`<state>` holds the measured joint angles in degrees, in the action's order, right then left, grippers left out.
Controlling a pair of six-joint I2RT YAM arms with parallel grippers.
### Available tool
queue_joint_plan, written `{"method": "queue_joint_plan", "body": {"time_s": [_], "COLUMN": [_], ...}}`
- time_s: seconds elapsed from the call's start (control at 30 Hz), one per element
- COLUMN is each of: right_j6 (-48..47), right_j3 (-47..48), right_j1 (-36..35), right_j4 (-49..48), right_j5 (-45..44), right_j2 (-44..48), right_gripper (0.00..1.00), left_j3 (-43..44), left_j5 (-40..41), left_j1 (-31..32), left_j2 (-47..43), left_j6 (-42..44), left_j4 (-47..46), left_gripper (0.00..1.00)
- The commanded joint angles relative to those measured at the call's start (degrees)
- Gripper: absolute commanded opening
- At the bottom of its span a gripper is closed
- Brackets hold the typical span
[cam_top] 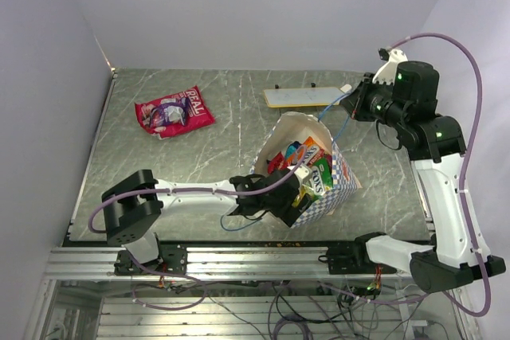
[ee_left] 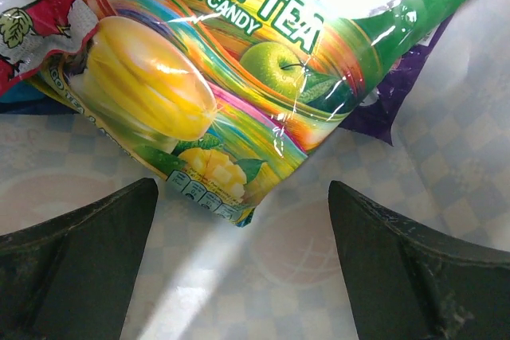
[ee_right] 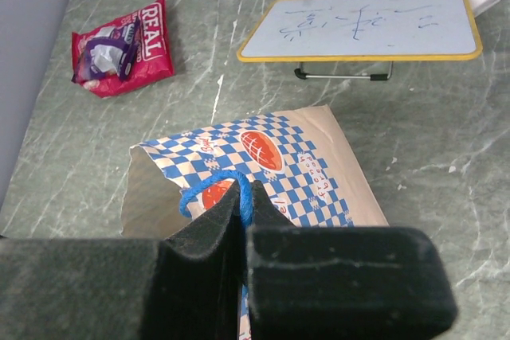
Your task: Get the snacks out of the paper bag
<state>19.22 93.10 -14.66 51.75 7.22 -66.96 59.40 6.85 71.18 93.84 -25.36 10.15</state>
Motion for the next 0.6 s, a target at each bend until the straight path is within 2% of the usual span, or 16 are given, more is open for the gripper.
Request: {"method": "queue_joint_plan", "body": {"time_s": [0.0,0.13,0.23,0.3,0.57], "right_j6": [-1.2,-0.3,1.2,1.3,2.6], "right_j3": [-0.2,-0.9,-2.6,-2.9,-4.6], "right_j1": [-0.1,-0.2,-0.1,-0.1,-0.2], "right_j4": [-0.4,-0.9,-2.6,-2.7,-2.8], "right_j5": [-0.1,-1.9,-1.6,-1.4,-2.7], "right_j2": [1.5,3.4,5.4,5.8,8.8], "right_gripper": [0.00,0.00,0.00,0.00,0.00], "left_j3": [0.7,1.8,4.6,6.1,10.6], "left_j5": [3.7,5.7,5.3,5.7,3.4], "left_j1": [1.3,1.3,-0.1,-0.8,-1.9], "left_j2": [0.4,4.1,7.8,8.8,6.8], "left_j6": [-3.5,-3.2,-1.4,-0.1,2.0], "left_j4": [0.8,1.6,2.7,2.7,5.3], "left_gripper": [0.99,0.99,0.93,0.84,0.36]}}
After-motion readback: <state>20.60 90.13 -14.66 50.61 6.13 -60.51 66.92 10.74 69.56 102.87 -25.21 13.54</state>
